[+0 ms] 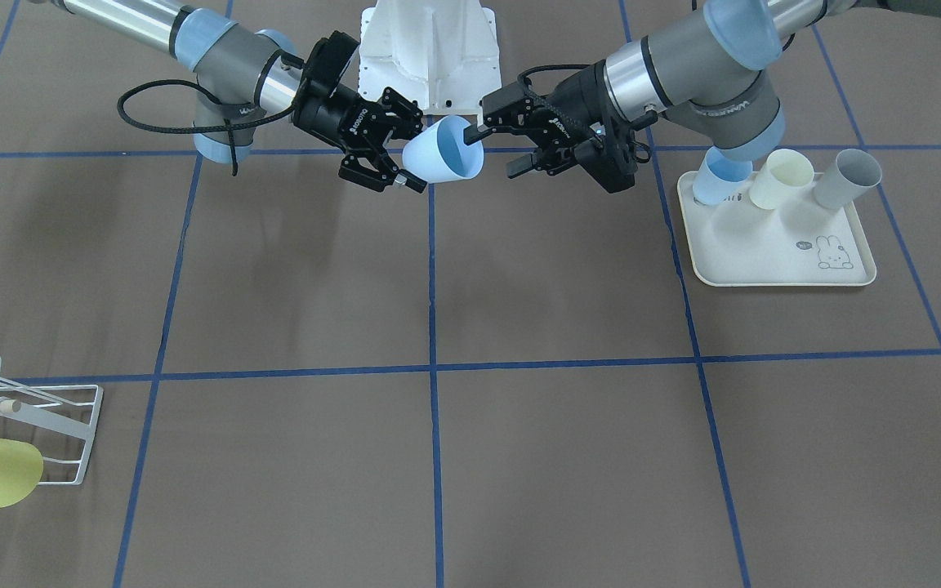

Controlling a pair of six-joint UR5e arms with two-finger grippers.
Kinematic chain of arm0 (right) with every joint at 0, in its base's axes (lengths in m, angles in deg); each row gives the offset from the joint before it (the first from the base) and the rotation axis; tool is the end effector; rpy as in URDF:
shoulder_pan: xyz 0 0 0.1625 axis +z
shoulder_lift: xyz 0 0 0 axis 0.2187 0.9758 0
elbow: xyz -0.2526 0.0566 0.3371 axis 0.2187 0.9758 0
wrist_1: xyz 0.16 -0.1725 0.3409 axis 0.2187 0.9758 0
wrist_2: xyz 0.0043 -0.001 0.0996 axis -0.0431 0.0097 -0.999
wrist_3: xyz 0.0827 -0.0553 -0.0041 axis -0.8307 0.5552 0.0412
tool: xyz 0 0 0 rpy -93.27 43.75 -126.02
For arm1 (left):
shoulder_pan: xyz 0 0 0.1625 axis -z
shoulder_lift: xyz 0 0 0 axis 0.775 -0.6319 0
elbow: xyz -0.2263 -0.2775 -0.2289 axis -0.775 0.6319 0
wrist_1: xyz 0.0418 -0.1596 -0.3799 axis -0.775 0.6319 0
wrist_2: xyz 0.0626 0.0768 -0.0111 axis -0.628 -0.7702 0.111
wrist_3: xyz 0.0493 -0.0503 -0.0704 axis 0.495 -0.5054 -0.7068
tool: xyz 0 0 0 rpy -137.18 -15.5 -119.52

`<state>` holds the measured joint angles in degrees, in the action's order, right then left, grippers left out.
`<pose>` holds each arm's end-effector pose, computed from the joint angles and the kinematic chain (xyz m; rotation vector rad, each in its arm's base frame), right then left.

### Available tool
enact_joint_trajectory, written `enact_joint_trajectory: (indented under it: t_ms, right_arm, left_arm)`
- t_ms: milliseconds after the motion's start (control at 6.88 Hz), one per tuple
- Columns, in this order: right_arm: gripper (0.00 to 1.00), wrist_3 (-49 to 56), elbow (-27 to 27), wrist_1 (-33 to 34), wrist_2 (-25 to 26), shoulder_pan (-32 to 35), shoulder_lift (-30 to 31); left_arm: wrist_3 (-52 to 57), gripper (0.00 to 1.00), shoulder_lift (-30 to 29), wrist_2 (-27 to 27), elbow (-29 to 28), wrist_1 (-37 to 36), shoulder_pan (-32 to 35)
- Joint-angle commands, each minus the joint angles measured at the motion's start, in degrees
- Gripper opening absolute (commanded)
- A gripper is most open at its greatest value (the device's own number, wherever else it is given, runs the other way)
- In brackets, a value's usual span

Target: Transfer IKEA cup to right arm and place on rack

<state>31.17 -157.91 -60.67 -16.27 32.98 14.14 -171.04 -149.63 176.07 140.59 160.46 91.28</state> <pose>-0.4958 -0.3351 0.2627 1.5285 -1.2808 -0.5592 0.3959 -0.4275 0.2102 -0.0011 1.6642 0.0119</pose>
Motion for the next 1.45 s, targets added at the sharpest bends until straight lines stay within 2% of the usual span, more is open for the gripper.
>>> enact_joint_trajectory:
  t_ms: [0,145,291,436,581,726,872,1017,1307]
  right_arm:
    - [0.06,3.4,-0.4,0.8,0.4,1.2,2.3]
    - [0.0,4.0,-0.6,2.8,1.0,2.9,3.6]
    - [0.0,5.7,-1.0,7.1,0.9,5.2,4.1]
    - [0.0,9.0,-1.0,10.7,1.0,6.8,4.4]
    - [0.0,11.8,-1.2,15.2,0.8,9.0,4.4]
    - [0.0,16.3,-3.2,21.9,0.5,10.5,4.4]
    - [0.0,21.6,-7.5,32.0,0.6,12.0,4.4]
    - [0.0,27.4,-13.2,43.8,1.0,13.2,4.4]
    - [0.0,39.7,-20.4,59.5,1.1,19.2,4.3]
  left_arm:
    - [0.8,1.0,1.6,0.1,0.1,-3.3,3.8]
    - [0.9,1.0,2.0,0.2,0.5,-6.6,5.1]
    - [2.5,1.0,2.2,0.1,0.5,-9.8,6.1]
    - [8.5,1.0,2.3,0.0,1.5,-15.9,7.5]
    - [16.2,1.0,2.5,-0.5,4.5,-25.6,8.9]
    - [26.9,1.0,3.3,-0.6,9.2,-37.0,11.6]
    - [36.9,1.0,6.1,-0.7,14.2,-46.4,14.5]
    - [46.4,1.0,10.3,-0.7,17.6,-51.0,18.7]
    - [66.0,1.0,20.6,-0.6,18.6,-51.1,27.5]
